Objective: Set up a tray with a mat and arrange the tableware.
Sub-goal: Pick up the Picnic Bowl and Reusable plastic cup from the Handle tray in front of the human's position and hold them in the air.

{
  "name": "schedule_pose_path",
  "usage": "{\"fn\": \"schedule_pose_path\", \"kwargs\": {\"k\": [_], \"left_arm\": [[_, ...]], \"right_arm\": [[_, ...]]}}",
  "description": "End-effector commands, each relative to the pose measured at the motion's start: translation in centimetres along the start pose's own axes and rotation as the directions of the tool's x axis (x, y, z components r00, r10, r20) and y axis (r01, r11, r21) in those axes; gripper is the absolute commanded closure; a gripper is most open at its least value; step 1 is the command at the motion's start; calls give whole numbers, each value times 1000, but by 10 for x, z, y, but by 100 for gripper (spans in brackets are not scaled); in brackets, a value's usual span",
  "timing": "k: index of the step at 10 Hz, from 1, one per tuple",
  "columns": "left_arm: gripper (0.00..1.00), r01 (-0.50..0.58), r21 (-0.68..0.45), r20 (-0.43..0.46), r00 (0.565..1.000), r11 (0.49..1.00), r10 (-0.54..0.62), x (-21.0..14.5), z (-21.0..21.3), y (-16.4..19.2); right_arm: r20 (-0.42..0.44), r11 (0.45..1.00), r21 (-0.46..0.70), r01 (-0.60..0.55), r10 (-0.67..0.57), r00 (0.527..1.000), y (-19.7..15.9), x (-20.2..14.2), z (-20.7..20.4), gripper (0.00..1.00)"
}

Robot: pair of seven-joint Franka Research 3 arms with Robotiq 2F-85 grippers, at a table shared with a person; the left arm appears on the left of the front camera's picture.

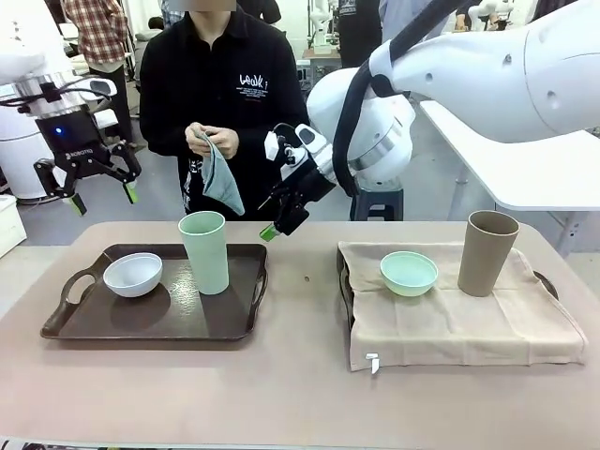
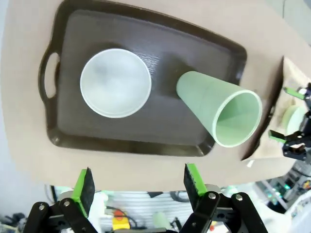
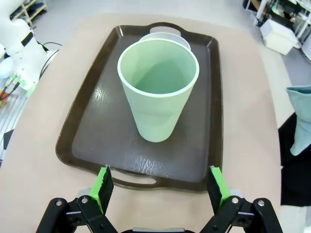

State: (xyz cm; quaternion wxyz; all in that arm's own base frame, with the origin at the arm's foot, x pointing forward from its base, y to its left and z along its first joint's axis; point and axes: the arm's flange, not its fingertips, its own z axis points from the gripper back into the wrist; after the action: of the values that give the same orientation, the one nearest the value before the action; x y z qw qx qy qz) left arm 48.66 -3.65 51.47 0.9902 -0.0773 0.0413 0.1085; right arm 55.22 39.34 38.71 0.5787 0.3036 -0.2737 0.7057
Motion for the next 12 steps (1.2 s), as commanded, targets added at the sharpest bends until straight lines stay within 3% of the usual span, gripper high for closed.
{"fn": "schedule_pose_path", "kwargs": {"k": [1,3,4,5,6,8,9,12], "left_arm": [[4,78,103,66,994,992,-85,15,-10,13],[4,164,226,139,970,960,-198,17,-30,25],[4,194,227,148,962,954,-231,21,-35,30],[4,210,49,134,968,976,-215,20,-32,29],[4,161,209,101,978,965,-185,25,-28,22],[4,178,177,123,972,968,-201,28,-33,27],[4,117,154,76,989,981,-130,43,-41,28],[4,165,166,69,982,972,-178,71,-66,44]], "right_arm": [[44,997,39,-61,60,997,-13,-2,-11,0],[63,996,63,-59,55,996,-14,-2,-22,0],[66,996,66,-65,61,996,-16,-1,-27,0],[30,999,36,-27,26,999,-17,0,-30,0],[48,998,52,-34,32,998,-11,-1,-26,0],[53,998,53,-31,29,998,-13,-2,-30,0],[66,995,89,-48,42,997,-18,-1,-42,0],[137,995,98,-25,11,991,-26,-1,-56,0]]}}
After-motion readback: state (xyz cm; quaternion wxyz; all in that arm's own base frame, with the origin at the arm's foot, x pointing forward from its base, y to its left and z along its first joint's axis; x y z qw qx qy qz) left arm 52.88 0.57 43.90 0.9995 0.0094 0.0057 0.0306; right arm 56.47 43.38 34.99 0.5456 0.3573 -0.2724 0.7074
